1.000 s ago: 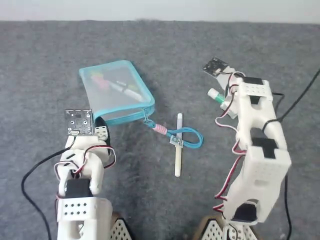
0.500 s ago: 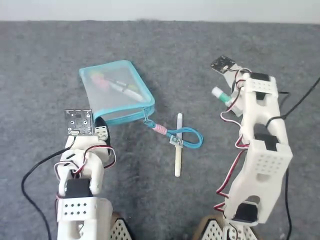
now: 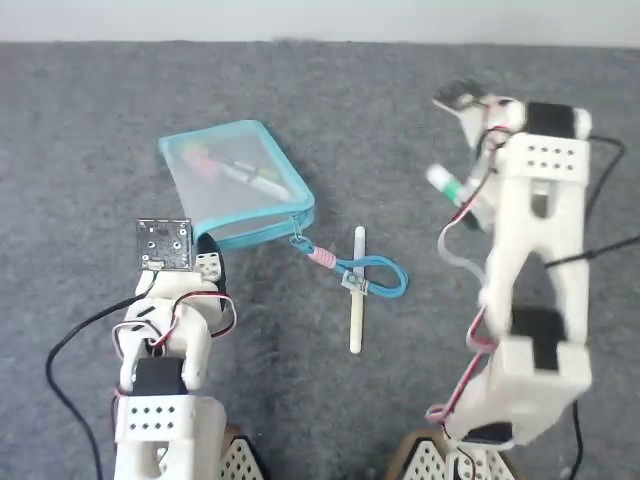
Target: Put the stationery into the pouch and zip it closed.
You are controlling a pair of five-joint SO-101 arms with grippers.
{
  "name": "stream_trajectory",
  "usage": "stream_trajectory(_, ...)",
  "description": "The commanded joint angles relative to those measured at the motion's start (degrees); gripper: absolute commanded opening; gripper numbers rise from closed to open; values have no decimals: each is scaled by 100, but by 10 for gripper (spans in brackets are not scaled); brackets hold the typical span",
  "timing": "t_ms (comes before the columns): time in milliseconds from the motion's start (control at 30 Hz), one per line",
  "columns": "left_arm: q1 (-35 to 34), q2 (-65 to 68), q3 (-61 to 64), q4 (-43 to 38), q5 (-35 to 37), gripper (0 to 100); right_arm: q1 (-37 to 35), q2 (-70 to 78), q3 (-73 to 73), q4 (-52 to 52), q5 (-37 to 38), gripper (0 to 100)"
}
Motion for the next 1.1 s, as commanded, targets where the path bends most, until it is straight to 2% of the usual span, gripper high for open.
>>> stream_trajectory(0, 26, -79, -92, -193, 62, 13, -963, -1490, 501, 233, -651, 8)
stream_trajectory(167, 44, -79, -92, -193, 53, 13, -2809, -2193, 1688, 13, -1222, 8)
stream_trajectory(267, 44, -79, -92, -185, 53, 13, -3442, -2079, 1916, -400, -1749, 7)
stream_trajectory(367, 53, -79, -92, -176, 53, 13, -3793, -1701, 1943, -585, -1846, 7)
stream_trajectory(600, 53, -79, -92, -185, 44, 13, -3952, -576, 1336, -576, -1873, 7)
stream_trajectory(800, 62, -79, -101, -185, 44, 13, -3952, 154, 387, -558, -2286, 7)
stream_trajectory(1067, 62, -79, -101, -185, 44, 13, -3925, 374, -527, 13, -2426, 7)
